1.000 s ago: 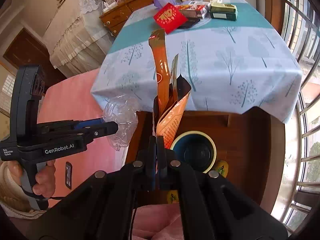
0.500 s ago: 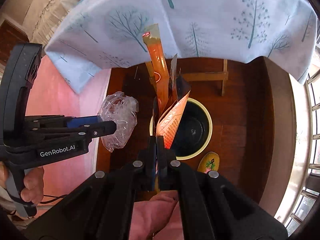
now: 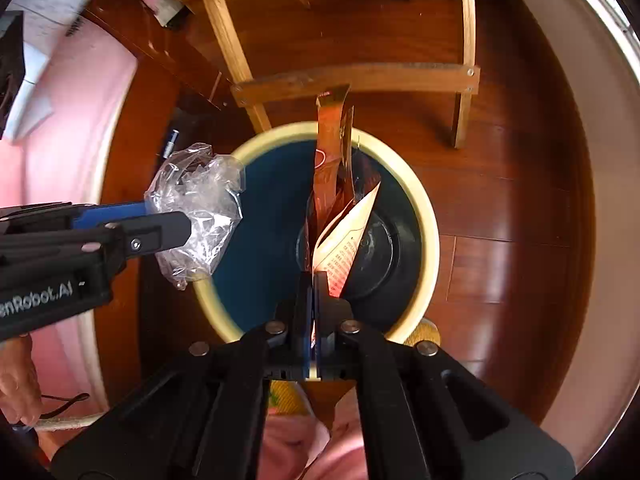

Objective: Collect trash
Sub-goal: 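Carry both items over the bin and open both grippers to drop them, then raise both tools from the bin back toward the table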

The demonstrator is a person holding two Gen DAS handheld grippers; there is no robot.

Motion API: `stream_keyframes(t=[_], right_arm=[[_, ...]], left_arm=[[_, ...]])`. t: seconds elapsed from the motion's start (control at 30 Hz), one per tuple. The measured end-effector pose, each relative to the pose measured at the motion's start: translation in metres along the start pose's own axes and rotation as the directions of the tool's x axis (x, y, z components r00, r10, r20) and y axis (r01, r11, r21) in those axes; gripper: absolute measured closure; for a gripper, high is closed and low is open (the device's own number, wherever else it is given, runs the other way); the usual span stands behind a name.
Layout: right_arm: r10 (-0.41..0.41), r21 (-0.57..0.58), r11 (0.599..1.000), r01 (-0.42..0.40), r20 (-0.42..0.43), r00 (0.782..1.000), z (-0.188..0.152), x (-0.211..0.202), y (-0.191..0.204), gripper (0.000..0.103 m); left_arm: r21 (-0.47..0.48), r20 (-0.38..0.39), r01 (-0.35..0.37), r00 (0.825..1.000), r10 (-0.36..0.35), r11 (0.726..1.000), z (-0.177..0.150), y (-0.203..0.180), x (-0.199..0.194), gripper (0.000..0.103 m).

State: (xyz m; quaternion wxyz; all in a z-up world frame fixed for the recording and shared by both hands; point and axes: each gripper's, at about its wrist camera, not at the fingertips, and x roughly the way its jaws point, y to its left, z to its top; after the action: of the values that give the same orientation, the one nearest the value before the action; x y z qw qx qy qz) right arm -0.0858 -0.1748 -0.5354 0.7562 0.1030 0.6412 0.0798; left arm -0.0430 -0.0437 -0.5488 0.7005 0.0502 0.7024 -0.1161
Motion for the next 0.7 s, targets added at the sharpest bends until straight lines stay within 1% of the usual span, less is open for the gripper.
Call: stream_keyframes(t=[0.1, 0.17, 0.2, 0.23, 0.27, 0.3, 0.33, 0.4, 0.43, 0.5, 0.53, 0.57, 0.7], right_arm=[[-0.001, -0.029, 1.0, 0.001, -0.015, 1.0, 0.002, 0.027, -0.005, 0.103], [-0.003, -0.038, 0.999, 0.002, -0.034, 0.999, 0.001, 0.041, -0.007, 0.102], [-0.008, -0.041, 0.999, 0.007, -0.039, 0.999, 0.001, 0.048, -0.012, 0.1], [-0.019, -0.045, 0.999, 0.017, -0.039, 0.999, 0.002, 0.051, -0.011, 0.085], [-0.027, -0.05, 0.998, 0.025, -0.039, 0.999, 0.001, 0.052, -0.012, 0.057], [-0.029, -0.049, 0.998, 0.027, -0.034, 0.999, 0.0, 0.053, -0.013, 0.044], [-0.023, -0.043, 0.999, 0.022, -0.025, 0.999, -0.002, 0.051, -0.015, 0.039], [-0.017, -0.027, 0.999, 0.016, -0.024, 1.0, -0.004, 0.051, -0.014, 0.039], [-0.014, -0.017, 1.0, 0.014, -0.02, 1.0, -0.004, 0.049, -0.017, 0.039], [-0.015, -0.004, 1.0, 0.014, -0.011, 1.0, -0.004, 0.044, -0.021, 0.039], [-0.017, 0.001, 1.0, 0.017, -0.007, 1.0, -0.005, 0.04, -0.021, 0.039], [-0.017, 0.005, 1.0, 0.017, -0.003, 1.0, -0.004, 0.037, -0.023, 0.039], [-0.028, 0.0, 1.0, 0.028, 0.025, 0.999, -0.001, 0.011, -0.021, 0.039]], left_arm=[[-0.001, -0.007, -0.038, 0.999, 0.038, 0.999, 0.003, -0.002, 0.027, 0.068], [-0.005, -0.012, -0.039, 0.999, 0.039, 0.999, 0.006, 0.001, 0.04, 0.066], [-0.005, -0.016, -0.039, 0.999, 0.039, 0.999, 0.008, 0.003, 0.044, 0.066], [-0.004, -0.019, -0.042, 0.999, 0.042, 0.999, 0.008, 0.004, 0.048, 0.065], [-0.001, -0.023, -0.043, 0.999, 0.043, 0.999, 0.008, 0.004, 0.051, 0.06], [-0.001, -0.026, -0.042, 0.999, 0.042, 0.999, 0.01, 0.01, 0.057, 0.057], [-0.006, -0.027, -0.041, 0.999, 0.04, 0.999, 0.01, 0.011, 0.059, 0.053], [-0.011, -0.026, -0.038, 0.999, 0.038, 0.999, 0.012, 0.014, 0.062, 0.052], [-0.01, -0.029, -0.038, 0.999, 0.037, 0.999, 0.011, 0.015, 0.06, 0.05], [-0.005, -0.031, -0.04, 0.999, 0.039, 0.999, 0.011, 0.014, 0.056, 0.039], [-0.002, -0.03, -0.04, 0.999, 0.04, 0.999, 0.012, 0.014, 0.052, 0.032], [-0.002, -0.025, -0.039, 0.999, 0.039, 0.999, 0.012, 0.014, 0.048, 0.03], [-0.01, -0.018, -0.038, 0.999, 0.038, 0.999, 0.008, 0.012, 0.018, 0.03]])
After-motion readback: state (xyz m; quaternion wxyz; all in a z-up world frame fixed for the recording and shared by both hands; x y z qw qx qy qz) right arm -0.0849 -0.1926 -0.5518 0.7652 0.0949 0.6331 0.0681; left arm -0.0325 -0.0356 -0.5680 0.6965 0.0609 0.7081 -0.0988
